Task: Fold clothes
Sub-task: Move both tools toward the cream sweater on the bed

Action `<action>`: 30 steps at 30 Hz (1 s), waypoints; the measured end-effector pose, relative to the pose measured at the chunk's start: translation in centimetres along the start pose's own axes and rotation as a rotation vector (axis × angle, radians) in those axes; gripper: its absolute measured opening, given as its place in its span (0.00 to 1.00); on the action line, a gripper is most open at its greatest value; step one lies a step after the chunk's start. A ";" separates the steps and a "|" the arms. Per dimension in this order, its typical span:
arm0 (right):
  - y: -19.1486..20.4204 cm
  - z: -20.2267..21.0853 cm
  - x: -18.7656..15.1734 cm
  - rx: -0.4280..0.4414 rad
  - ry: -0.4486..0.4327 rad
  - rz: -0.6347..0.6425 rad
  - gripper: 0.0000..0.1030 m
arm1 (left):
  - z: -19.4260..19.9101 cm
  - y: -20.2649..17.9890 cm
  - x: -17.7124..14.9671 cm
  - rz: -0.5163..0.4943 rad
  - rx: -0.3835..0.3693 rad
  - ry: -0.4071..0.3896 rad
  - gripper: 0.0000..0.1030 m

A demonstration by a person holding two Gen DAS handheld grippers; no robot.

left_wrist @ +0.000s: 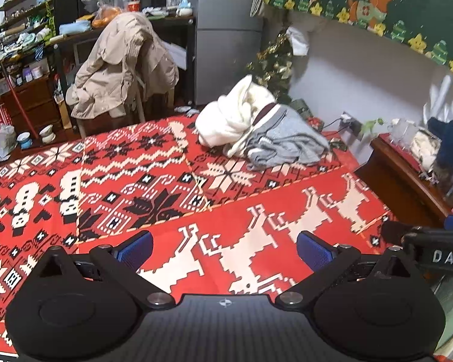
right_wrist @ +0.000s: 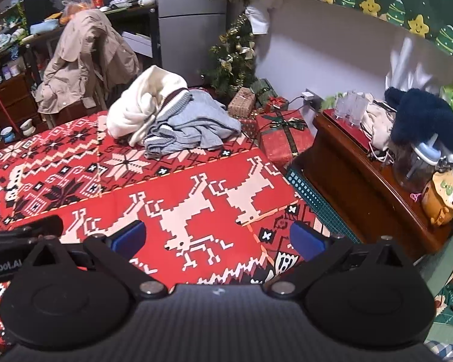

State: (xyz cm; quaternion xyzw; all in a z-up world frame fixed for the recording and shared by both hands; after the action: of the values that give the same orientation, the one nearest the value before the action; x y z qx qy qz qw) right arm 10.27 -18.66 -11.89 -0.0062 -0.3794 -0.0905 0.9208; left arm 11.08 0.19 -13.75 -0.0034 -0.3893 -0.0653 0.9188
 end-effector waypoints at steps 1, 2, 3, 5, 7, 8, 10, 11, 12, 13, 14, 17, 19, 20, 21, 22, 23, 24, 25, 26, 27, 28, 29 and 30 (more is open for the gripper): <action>-0.1 -0.4 0.0 -0.006 -0.007 -0.002 0.99 | -0.4 0.0 -0.1 0.003 -0.004 0.009 0.99; -0.1 -0.8 0.0 -0.011 -0.015 -0.003 0.99 | -0.8 0.1 -0.2 0.008 -0.012 0.013 0.99; 0.0 -1.2 0.0 -0.010 -0.021 0.000 0.99 | -1.2 0.3 -0.3 0.015 -0.019 0.015 0.99; 0.2 -2.0 0.1 -0.003 -0.028 0.010 0.99 | -2.0 0.6 -0.4 0.032 -0.028 0.014 0.99; 0.6 -2.8 0.4 0.006 -0.034 0.019 0.99 | -3.0 1.1 -0.4 0.057 -0.030 0.013 0.99; 0.9 -3.3 0.6 0.014 -0.041 0.024 0.99 | -3.4 1.4 -0.5 0.070 -0.027 0.012 0.99; 1.5 -4.2 0.9 0.023 -0.048 0.038 0.99 | -4.3 2.1 -0.4 0.095 -0.016 0.002 0.99; 1.8 -4.6 1.1 0.024 -0.052 0.045 0.99 | -4.6 2.4 -0.4 0.102 -0.006 -0.006 0.99; 2.0 -5.1 1.2 0.020 -0.060 0.053 0.99 | -5.0 2.7 -0.4 0.102 0.004 -0.011 0.99; 2.3 -5.6 1.4 0.016 -0.072 0.061 0.99 | -5.4 2.9 -0.3 0.097 0.012 -0.015 0.99; 2.5 -6.1 1.5 0.011 -0.084 0.069 0.99 | -5.8 3.1 -0.2 0.086 0.016 -0.021 0.99; 3.7 -7.5 1.7 0.033 -0.124 0.104 0.99 | -7.1 3.4 -0.1 0.049 0.012 -0.029 0.99; 4.8 -8.4 1.7 0.085 -0.138 0.139 0.99 | -8.0 3.7 -0.3 0.041 0.002 -0.023 0.99; 5.5 -9.0 1.6 0.099 -0.142 0.157 0.99 | -8.4 3.9 -0.4 0.047 0.003 -0.016 0.98; 6.1 -9.5 1.6 0.101 -0.150 0.170 0.99 | -8.8 4.2 -0.5 0.053 0.004 -0.010 0.98; 6.7 -10.0 1.6 0.101 -0.164 0.184 0.99 | -9.3 4.7 -0.6 0.065 0.009 -0.007 0.98; 7.2 -10.5 1.7 0.108 -0.176 0.197 0.99 | -9.7 5.2 -0.6 0.080 0.007 -0.007 0.98; 7.8 -11.0 1.8 0.128 -0.185 0.204 0.99 | -10.0 5.6 -0.7 0.097 0.000 -0.008 0.97; 8.4 -11.6 1.9 0.162 -0.184 0.203 0.99 | -10.3 6.1 -0.7 0.115 -0.007 -0.009 0.97; 8.8 -12.2 2.0 0.194 -0.170 0.191 0.99 | -10.6 6.6 -0.7 0.131 -0.011 -0.011 0.97; 9.3 -12.9 2.1 0.224 -0.152 0.177 0.99 | -10.8 7.2 -0.6 0.145 -0.008 -0.015 0.97; 9.7 -13.7 2.2 0.245 -0.132 0.166 0.99 | -11.0 7.7 -0.6 0.157 -0.002 -0.019 0.97; 10.0 -14.4 2.3 0.260 -0.117 0.161 0.99 | -11.1 8.2 -0.6 0.161 0.010 -0.019 0.97; 10.4 -15.1 2.5 0.272 -0.112 0.162 0.99 | -11.3 8.7 -0.5 0.162 0.023 -0.015 0.97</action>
State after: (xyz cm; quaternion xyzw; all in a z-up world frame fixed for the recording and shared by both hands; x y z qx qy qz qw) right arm 24.33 -10.08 -20.30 0.0831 -0.4370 0.0367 0.8948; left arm 19.93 8.25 -21.61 -0.0250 -0.3956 0.0138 0.9180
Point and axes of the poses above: each gripper's, at about its wrist camera, not at the fingertips, and z roughly against the way its jaws point, y to its left, x to its top, the point moved 10 cm from there along -z, roughly the way its jaws point, and after that the axes turned 7 degrees about -z, right-handed, at the moved point
